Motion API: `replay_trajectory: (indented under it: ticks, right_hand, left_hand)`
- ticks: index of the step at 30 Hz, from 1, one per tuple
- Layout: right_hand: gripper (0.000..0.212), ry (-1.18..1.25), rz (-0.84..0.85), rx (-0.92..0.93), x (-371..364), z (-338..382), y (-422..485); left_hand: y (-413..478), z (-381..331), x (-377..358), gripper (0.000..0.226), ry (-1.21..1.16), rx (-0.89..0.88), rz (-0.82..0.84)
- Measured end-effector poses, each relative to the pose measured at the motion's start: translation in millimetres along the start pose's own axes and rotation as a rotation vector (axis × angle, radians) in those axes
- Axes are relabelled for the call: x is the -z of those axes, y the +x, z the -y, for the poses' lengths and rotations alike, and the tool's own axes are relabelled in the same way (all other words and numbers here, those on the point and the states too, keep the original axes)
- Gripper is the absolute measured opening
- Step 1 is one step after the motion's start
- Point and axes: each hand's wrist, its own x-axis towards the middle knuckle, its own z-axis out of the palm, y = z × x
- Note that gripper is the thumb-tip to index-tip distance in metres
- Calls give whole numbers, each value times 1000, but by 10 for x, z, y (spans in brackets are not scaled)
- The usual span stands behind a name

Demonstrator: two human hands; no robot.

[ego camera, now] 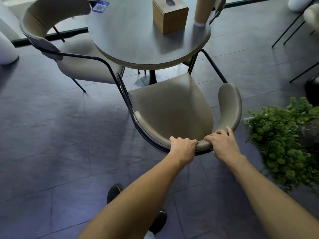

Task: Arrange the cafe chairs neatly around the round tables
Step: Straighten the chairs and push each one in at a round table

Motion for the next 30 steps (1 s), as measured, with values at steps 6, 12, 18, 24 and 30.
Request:
replay_trajectory:
  ticks: [6,12,18,24,30]
  right_hand:
    - [46,28,50,3,-27,-65,77]
    - [46,33,31,-29,-76,-143,154]
    - [43,-5,10,-59,-107,-132,159]
    - [44,4,17,-79,-97,-123,231]
    - [43,13,-13,-78,-56,-187,364]
  left_hand:
    - [37,-75,-66,22,16,-17,-33]
    - [118,-149,-81,23,19,-26,-70]
    - [103,-152,-168,21,22,-47,-174]
    - [152,2,-123,23,47,-149,-226]
    - [258,-26,-78,23,43,-114,-231]
